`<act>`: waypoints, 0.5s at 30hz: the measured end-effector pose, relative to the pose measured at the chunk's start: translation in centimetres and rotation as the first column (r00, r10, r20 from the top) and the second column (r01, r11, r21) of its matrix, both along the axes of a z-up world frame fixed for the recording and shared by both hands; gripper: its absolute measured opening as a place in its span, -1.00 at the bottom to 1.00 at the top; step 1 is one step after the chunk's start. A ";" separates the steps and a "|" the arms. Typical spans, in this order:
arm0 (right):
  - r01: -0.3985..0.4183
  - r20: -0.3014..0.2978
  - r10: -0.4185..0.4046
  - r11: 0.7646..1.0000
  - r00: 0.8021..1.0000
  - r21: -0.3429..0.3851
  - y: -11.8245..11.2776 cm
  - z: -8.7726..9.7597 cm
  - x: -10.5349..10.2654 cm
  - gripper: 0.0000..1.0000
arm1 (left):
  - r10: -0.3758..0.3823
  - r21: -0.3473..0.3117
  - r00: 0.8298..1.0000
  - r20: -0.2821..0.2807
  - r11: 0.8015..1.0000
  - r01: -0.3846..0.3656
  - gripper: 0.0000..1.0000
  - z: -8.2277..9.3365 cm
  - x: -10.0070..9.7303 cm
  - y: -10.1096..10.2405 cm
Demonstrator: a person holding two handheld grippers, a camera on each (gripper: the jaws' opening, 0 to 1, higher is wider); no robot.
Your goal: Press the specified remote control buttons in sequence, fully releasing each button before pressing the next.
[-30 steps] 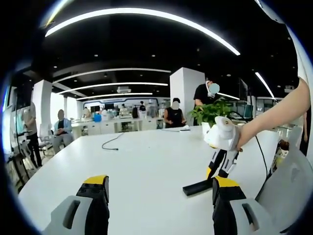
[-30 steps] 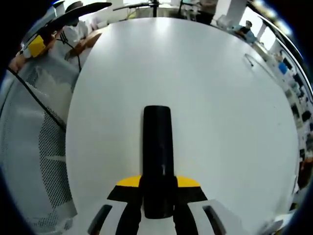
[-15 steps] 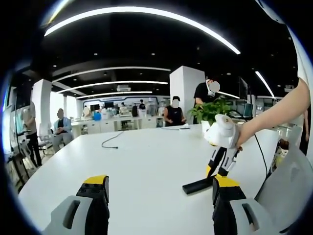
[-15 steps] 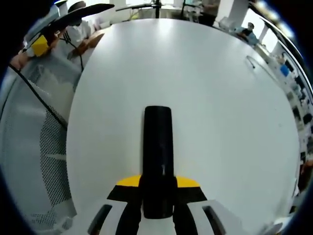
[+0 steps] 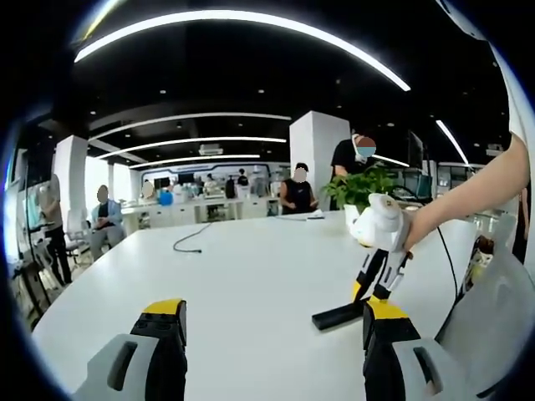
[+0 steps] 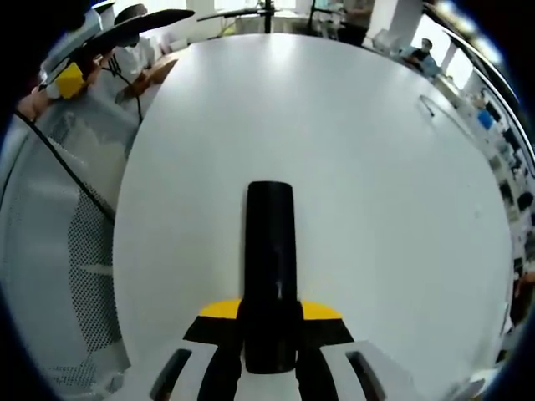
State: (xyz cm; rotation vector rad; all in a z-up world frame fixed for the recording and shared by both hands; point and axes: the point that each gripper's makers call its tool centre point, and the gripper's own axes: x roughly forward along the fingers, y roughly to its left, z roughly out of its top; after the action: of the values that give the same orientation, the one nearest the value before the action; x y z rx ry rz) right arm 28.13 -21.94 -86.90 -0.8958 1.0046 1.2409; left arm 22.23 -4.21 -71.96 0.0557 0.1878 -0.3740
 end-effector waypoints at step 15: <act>0.071 0.070 -0.105 0.921 0.992 0.382 0.1 0.4 0.1 -0.57 | -0.011 0.017 1.000 -0.002 1.000 0.011 0.78 -0.1 0.0 0.1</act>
State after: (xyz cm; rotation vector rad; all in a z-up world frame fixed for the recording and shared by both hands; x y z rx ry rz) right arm 28.27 -21.88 -86.47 -0.5901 0.6922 1.2523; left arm 22.27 -4.09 -72.07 0.0735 0.1927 -0.3838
